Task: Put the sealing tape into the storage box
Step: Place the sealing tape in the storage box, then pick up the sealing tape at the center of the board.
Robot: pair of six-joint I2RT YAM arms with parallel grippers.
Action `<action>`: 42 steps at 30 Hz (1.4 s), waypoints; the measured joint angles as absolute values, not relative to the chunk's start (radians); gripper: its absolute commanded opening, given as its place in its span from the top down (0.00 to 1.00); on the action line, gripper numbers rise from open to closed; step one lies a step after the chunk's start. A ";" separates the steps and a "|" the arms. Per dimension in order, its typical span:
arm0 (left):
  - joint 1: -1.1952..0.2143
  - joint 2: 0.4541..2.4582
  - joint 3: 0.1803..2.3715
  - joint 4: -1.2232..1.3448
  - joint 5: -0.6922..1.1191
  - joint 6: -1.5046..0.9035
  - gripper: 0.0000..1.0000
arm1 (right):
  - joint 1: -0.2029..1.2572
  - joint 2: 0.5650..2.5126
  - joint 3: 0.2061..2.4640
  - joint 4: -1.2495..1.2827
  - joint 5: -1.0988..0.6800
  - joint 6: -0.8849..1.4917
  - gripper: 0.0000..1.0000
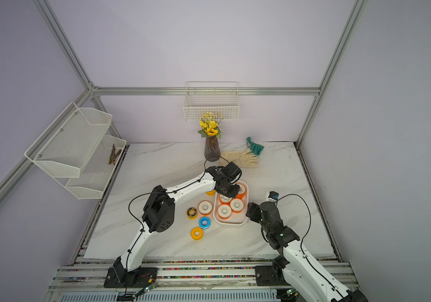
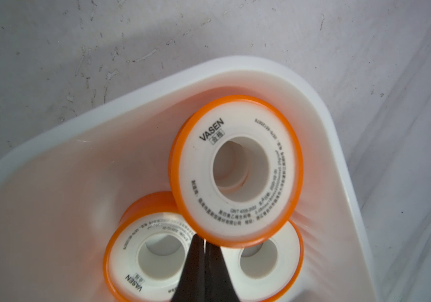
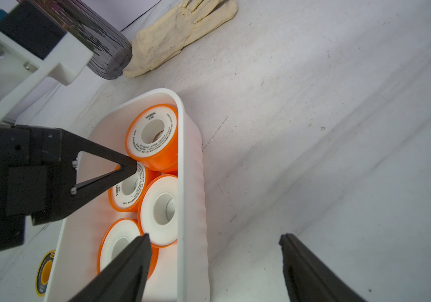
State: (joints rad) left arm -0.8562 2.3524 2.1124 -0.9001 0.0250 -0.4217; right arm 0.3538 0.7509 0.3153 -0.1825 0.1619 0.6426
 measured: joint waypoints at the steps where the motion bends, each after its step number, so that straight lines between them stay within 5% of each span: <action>1: -0.856 2.354 2.112 -0.900 0.027 -0.422 0.98 | 0.354 0.751 0.315 -0.183 0.162 0.643 0.17; 15: -0.853 2.280 1.977 -0.886 0.012 -0.410 0.70 | 0.354 0.751 0.315 -0.183 0.162 0.643 0.16; 28: -0.853 1.823 1.705 -0.882 -0.113 -0.409 0.55 | 0.353 0.762 0.334 -0.184 0.085 0.611 0.18; 33: -0.844 1.578 1.494 -0.905 -0.220 -0.429 0.36 | 0.390 0.850 0.480 -0.233 0.020 0.569 0.18; 38: -0.826 1.310 1.273 -0.942 -0.326 -0.461 0.06 | 0.520 0.982 0.706 -0.297 -0.001 0.483 0.15; 42: -0.787 1.100 1.130 -0.972 -0.407 -0.491 0.00 | 0.603 1.146 0.916 -0.360 -0.023 0.400 0.14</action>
